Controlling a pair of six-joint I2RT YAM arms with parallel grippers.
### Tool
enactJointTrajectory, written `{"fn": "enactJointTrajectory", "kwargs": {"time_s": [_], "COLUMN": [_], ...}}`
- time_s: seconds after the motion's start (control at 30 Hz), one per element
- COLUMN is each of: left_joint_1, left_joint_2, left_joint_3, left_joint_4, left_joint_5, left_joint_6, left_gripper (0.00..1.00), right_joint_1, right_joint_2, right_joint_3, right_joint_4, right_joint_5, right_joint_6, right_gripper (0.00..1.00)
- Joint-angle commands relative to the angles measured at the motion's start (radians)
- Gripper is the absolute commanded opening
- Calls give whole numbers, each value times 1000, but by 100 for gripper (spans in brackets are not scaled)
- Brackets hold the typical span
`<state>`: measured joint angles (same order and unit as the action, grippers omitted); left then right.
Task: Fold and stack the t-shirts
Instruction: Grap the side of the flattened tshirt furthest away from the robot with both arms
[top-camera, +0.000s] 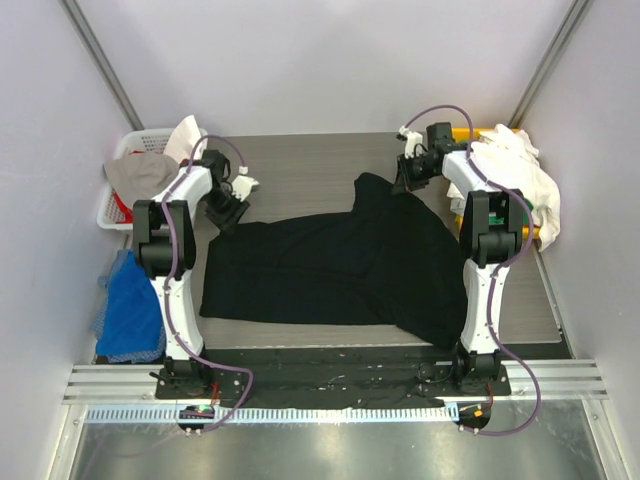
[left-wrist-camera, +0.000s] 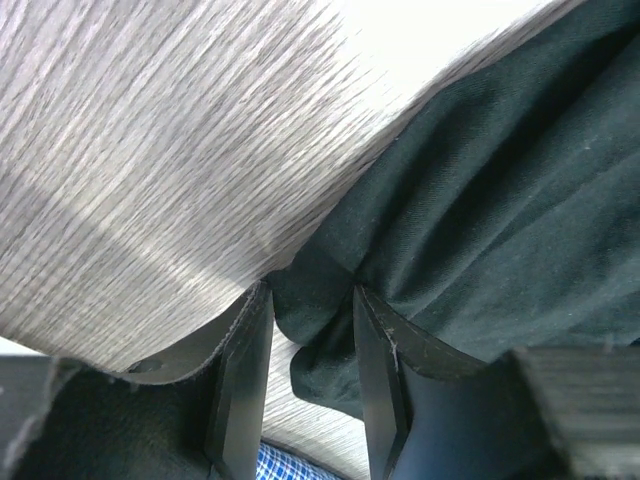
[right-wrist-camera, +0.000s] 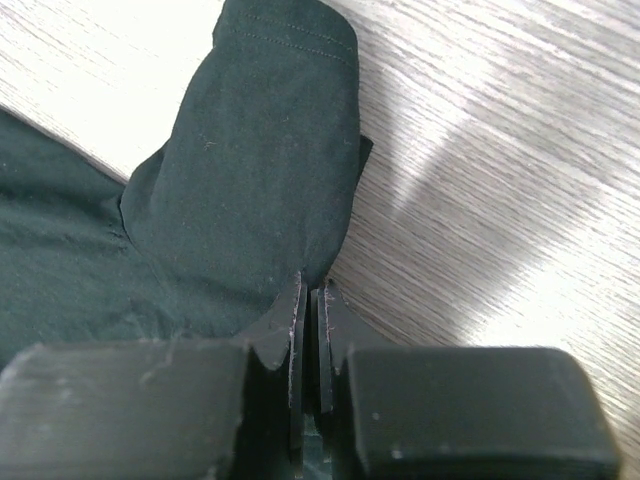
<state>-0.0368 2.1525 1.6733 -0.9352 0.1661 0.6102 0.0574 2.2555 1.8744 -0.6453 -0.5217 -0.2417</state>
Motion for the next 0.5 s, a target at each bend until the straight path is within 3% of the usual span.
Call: {"fn": "enactJointTrajectory", "kwargs": {"time_s": [0.0, 0.23, 0.37, 0.47], "left_joint_1": [6, 5, 5, 5], "left_joint_2": [0, -10, 21, 23], "left_joint_3": [42, 52, 68, 59], "left_joint_4": [7, 50, 53, 87], "left_joint_5": [64, 81, 70, 56], "left_joint_6": [-10, -35, -40, -50], "left_gripper": [43, 42, 23, 16], "right_joint_1": [13, 21, 21, 24], "right_joint_2": [-50, -50, -53, -56], "right_joint_3": [-9, -29, -41, -53], "right_joint_4": [-1, -1, -1, -1], "right_joint_5": [-5, 0, -1, 2], "right_joint_6": [-27, -36, -39, -44], "right_gripper": [1, 1, 1, 1]}}
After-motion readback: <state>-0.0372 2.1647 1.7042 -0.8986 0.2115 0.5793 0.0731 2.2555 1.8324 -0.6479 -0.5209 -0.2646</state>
